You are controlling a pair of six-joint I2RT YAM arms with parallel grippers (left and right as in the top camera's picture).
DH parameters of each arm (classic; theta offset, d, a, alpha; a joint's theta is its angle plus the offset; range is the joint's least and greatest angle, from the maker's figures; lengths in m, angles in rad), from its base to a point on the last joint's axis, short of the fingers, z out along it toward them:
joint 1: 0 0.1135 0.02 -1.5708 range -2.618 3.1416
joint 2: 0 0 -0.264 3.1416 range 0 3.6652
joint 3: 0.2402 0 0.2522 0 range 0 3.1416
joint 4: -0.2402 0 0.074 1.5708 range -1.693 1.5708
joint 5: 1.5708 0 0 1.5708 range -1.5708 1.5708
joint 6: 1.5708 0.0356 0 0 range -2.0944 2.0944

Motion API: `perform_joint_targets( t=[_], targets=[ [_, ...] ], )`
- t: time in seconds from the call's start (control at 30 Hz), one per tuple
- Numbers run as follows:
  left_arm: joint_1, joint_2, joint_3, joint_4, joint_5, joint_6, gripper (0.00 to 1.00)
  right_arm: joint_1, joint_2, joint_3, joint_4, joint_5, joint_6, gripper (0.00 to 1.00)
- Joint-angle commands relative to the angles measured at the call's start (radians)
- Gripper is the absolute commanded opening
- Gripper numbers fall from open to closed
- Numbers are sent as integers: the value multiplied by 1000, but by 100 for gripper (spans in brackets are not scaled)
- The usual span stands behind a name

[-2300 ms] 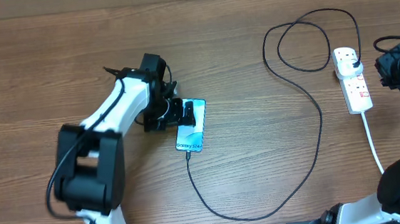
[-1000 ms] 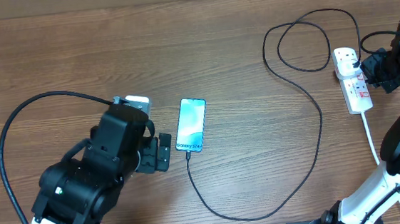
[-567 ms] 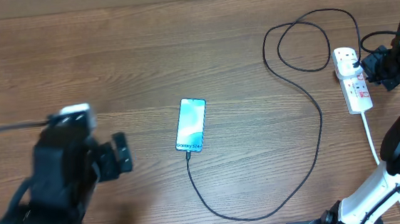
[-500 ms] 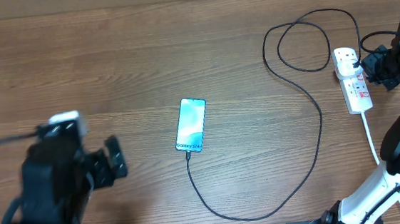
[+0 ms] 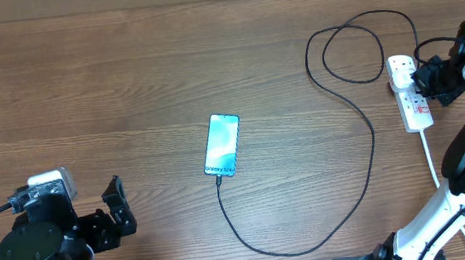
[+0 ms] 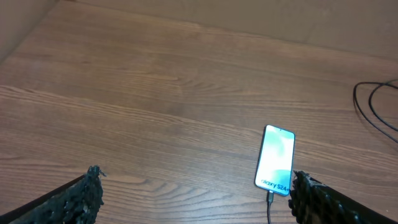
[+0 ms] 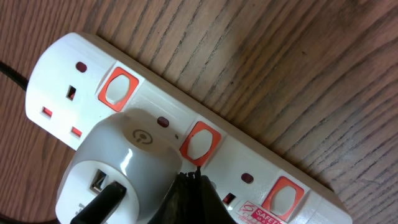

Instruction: Plug charger to phone and switch on socket

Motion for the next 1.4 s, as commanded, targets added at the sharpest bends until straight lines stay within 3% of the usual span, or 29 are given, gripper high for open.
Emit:
perform_joint_targets(
  t=[0.0, 0.57, 0.97, 1.37],
  targets=[
    [8, -10, 6, 3, -11, -21, 100, -4, 4, 24, 16, -8, -8, 4],
    [8, -10, 6, 3, -11, -21, 100, 3, 64, 24, 61, -15, -5, 4],
    [8, -10, 6, 3, -11, -21, 100, 38, 97, 52, -44, -45, -53, 4],
    [65, -164, 6, 3, -11, -21, 100, 36, -123, 123, -184, 151, 52, 4]
  ],
)
